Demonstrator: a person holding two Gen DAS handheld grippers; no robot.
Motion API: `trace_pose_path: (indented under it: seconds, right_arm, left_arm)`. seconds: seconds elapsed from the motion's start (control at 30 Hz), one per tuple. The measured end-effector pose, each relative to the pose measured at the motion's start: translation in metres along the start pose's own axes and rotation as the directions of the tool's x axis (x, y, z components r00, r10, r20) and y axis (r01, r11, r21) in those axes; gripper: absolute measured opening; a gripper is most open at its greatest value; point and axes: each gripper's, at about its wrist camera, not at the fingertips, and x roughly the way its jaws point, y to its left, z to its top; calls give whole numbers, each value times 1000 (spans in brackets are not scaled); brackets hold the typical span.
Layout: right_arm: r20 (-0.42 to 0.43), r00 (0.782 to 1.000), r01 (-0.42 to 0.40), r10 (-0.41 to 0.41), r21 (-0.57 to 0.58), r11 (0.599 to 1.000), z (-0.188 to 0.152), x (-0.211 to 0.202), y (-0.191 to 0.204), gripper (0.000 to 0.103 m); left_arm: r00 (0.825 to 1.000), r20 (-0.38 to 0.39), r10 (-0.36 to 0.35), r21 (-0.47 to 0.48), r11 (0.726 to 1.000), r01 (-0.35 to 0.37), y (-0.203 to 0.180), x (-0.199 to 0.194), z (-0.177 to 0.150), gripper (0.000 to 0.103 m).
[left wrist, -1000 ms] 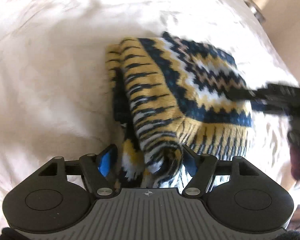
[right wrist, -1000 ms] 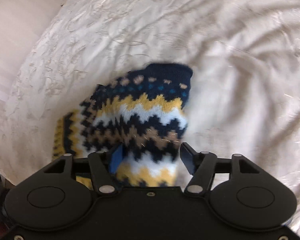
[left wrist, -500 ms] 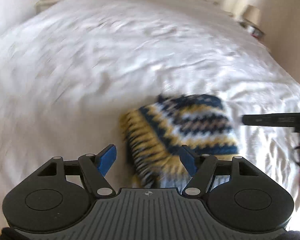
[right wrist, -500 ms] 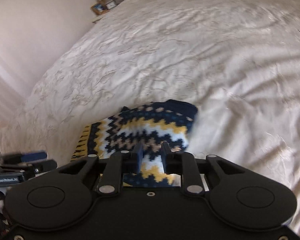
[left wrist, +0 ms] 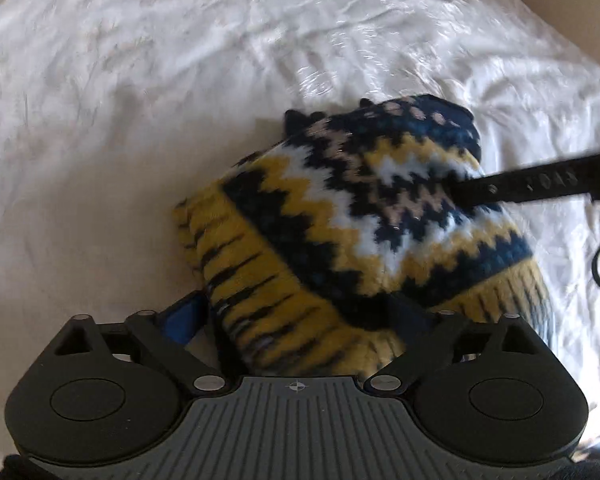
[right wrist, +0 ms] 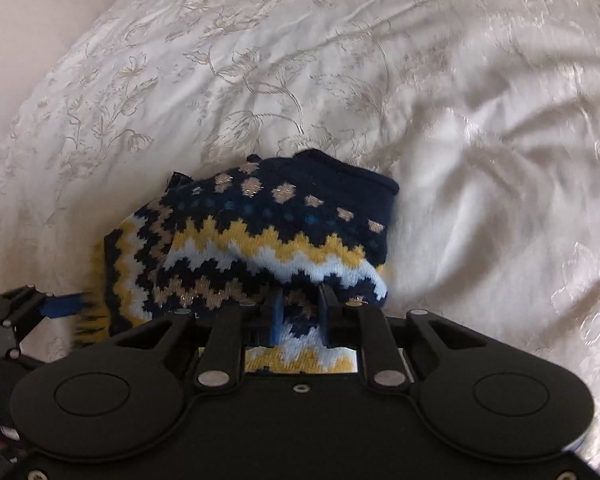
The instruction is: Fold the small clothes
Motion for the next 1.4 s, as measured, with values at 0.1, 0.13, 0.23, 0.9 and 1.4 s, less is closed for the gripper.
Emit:
trace_pose_path:
  seconds: [0.1, 0.13, 0.23, 0.9, 1.4]
  right_arm:
    - [75, 997, -9, 10, -18, 1000, -7, -27, 7, 36]
    - [100, 995, 3, 0, -29, 1000, -13, -37, 10, 44]
    - [136, 990, 46, -42, -31, 998, -34, -57, 18, 58]
    - [35, 994, 102, -107, 130, 986, -71, -12, 30, 77]
    - [16, 1000, 17, -19, 107, 994, -75, 4, 25, 103]
  left_arm:
    - [1000, 10, -25, -23, 999, 26, 8, -11, -4, 96]
    - [1000, 17, -23, -10, 1000, 24, 8, -16, -6, 96]
    - [999, 20, -27, 13, 1000, 27, 8, -26, -14, 96]
    - [998, -11, -59, 54, 997, 60, 25, -10, -20, 103]
    - [984, 35, -172, -72, 982, 174, 38, 10, -25, 103]
